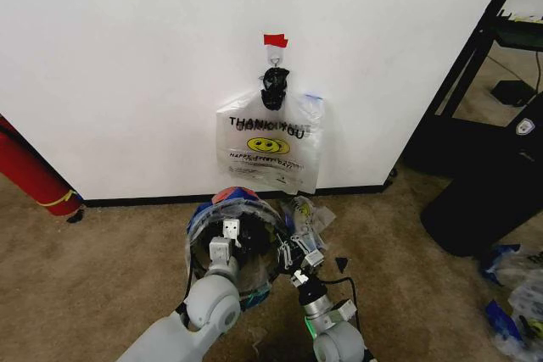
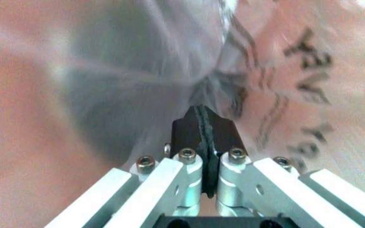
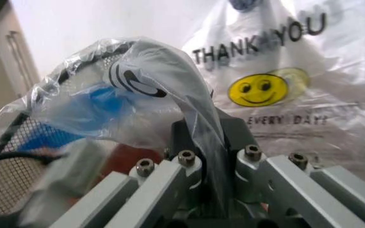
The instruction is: Pick up the garbage bag from the wall and place it over the trash bin.
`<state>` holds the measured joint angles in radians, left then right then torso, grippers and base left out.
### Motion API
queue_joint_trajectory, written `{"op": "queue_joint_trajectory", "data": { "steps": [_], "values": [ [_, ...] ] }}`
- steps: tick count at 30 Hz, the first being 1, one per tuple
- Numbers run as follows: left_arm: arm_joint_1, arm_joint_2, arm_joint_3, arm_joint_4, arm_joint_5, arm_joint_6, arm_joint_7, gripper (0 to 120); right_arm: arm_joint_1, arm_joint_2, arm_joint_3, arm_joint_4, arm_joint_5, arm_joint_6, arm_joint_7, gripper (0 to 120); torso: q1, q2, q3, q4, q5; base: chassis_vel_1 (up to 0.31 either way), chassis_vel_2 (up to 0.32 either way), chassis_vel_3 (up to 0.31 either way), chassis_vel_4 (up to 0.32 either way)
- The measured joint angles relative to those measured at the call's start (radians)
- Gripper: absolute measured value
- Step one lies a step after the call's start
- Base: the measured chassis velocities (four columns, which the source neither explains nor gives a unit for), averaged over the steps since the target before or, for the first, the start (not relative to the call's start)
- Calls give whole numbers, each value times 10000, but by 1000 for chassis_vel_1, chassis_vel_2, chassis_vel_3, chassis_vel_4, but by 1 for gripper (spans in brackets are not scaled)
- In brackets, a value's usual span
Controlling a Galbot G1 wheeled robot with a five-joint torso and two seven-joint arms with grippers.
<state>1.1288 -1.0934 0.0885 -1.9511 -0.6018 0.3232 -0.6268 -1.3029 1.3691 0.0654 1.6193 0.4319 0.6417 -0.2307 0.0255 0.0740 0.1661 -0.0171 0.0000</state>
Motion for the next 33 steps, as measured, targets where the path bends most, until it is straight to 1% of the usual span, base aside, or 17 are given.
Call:
{"op": "queue_joint_trajectory", "data": {
  "steps": [3,7,10,16,21,22,23,27,33],
  "values": [
    [435,154,-36,-361,197,14,203,0,42,18,-21,-11,285,-162,308,1,0,0,0,2,0,0,0,0,0],
    [628,163,-85,-537,565,-149,386,0,51,27,-63,-6,571,-290,394,1,0,0,0,0,0,0,0,0,0],
    [566,38,-160,-473,1043,-504,459,0,35,54,-88,-15,578,-320,398,1,0,0,0,-1,-1,0,0,0,0],
    [419,-38,-211,-226,1562,-868,639,0,-4,114,-200,-68,571,-371,410,1,0,0,0,0,0,0,0,0,0],
    [74,-308,-173,363,2247,-1019,517,0,-75,152,-349,-100,504,-380,375,1,0,0,0,0,0,0,0,0,0],
    [-101,-406,-157,647,2469,-1039,383,0,-108,148,-377,-58,502,-382,312,1,0,0,0,1,0,0,0,0,0],
    [-101,-406,-157,647,2469,-1039,383,0,-108,148,-377,-58,502,-382,312,1,0,0,0,1,0,0,0,0,0],
    [-565,-529,-182,1398,2965,-1156,100,0,-229,81,-418,149,448,-382,50,1,0,0,0,-1,0,0,0,0,0],
    [-793,-528,-236,1723,3066,-1247,-41,0,-299,52,-413,197,394,-353,-68,1,0,0,0,2,-1,0,0,0,0]
  ]
}}
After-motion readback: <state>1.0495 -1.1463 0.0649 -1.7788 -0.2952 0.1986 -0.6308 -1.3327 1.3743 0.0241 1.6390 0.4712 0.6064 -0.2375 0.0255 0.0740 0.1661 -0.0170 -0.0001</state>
